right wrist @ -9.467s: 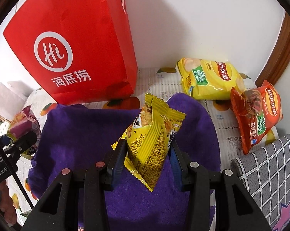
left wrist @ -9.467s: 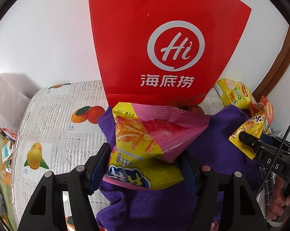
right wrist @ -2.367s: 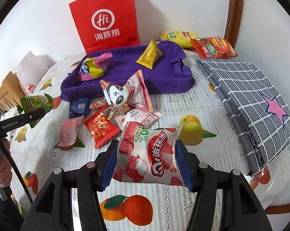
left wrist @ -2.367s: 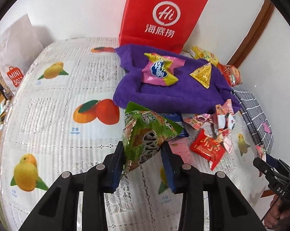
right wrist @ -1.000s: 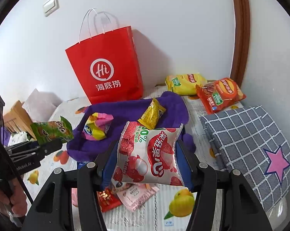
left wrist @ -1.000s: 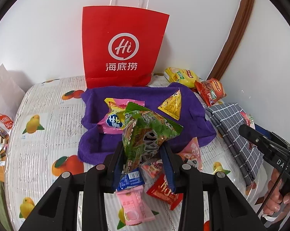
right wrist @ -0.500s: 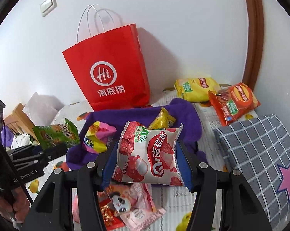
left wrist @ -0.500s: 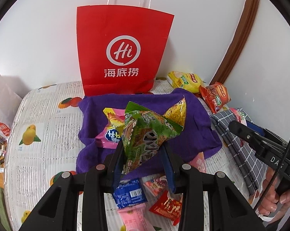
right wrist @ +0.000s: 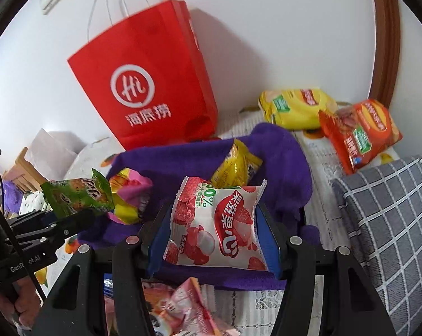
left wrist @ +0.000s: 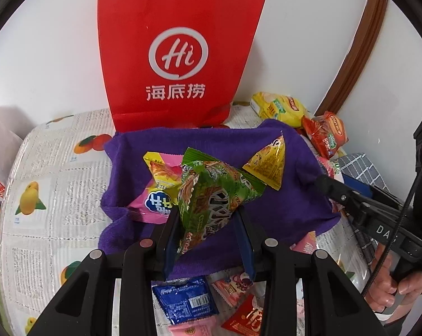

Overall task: Organize snacks
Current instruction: 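Carry the green bag and the lychee bag over the purple towel with both tools, then open both tools to drop the green bag and lychee bag onto the towel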

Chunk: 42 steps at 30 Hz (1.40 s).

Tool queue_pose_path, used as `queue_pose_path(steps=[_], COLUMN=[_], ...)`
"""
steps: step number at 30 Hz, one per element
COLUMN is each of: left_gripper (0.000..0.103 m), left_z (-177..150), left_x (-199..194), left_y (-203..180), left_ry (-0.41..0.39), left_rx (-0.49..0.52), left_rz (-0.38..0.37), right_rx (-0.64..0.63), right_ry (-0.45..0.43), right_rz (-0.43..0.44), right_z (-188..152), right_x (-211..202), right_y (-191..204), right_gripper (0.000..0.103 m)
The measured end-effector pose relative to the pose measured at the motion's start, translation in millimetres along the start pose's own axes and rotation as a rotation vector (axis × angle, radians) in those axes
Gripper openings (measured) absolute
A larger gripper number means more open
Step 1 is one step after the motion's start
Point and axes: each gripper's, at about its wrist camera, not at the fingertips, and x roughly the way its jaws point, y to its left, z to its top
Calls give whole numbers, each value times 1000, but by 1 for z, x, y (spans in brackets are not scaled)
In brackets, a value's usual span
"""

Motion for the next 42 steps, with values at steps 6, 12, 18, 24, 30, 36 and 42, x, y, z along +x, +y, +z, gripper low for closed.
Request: queue_pose_path(steps=[6,12,18,24,30,36,42], left_gripper=[36,36,36,36,36,36,36], left_z=[1,0,-3,-4,-4,-5,-6], left_x=[18,34,46,47,50,54,57], left_y=[-5,-8,-7,-6,-8,-9,-7], left_ry=[19,41,65,63,67,64,65], left_rx=[13,2,-9,-14,-16,-28,-52], left_rz=[17,8,4,-4,-12,-24,-42], right_rx=[9,4,22,27,28,68,104], right_ry=[27,52,68,84,90,98,110], right_rz=[5,10,20,30,36,48,58], right_z=[-3,-9,-9,-11,-12,-13,-15], right_x=[20,34,40,45,51,56,62], right_y=[-11,-13,-20,-20,-19,-25,-30], right_gripper=[58,58,58,59,59,59,62])
